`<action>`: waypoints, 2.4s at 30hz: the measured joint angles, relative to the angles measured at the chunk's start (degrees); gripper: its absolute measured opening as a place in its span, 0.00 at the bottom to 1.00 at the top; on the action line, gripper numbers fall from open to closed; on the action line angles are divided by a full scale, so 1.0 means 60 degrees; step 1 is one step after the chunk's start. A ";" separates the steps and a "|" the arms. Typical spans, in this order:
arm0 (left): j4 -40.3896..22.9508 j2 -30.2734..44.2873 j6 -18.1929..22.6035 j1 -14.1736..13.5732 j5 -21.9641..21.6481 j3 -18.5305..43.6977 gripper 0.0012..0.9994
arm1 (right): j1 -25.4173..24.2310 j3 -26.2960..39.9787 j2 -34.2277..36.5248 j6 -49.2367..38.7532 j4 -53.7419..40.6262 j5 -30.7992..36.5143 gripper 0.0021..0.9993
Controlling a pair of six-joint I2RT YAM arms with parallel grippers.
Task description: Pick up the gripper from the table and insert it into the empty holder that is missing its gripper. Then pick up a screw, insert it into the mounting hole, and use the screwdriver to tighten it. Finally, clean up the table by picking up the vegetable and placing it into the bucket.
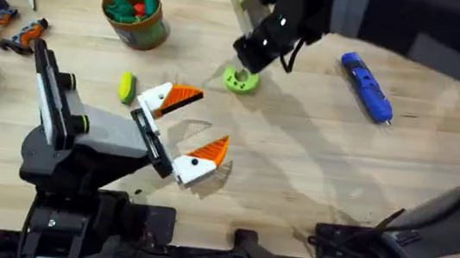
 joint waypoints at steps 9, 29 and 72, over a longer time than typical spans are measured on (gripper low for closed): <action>0.0000 0.0000 0.0000 0.0000 0.0000 0.0000 0.99 | 0.0007 0.1739 -0.0433 0.0224 -0.1641 -0.0174 0.00; 0.0000 0.0000 0.0000 0.0000 0.0000 0.0000 0.99 | 0.2991 0.4310 -0.0485 0.0373 -0.3183 -0.1183 0.00; 0.0000 0.0003 0.0003 0.0000 0.0000 0.0000 0.99 | 0.3588 0.4310 -0.0485 0.0509 -0.3373 -0.1216 0.00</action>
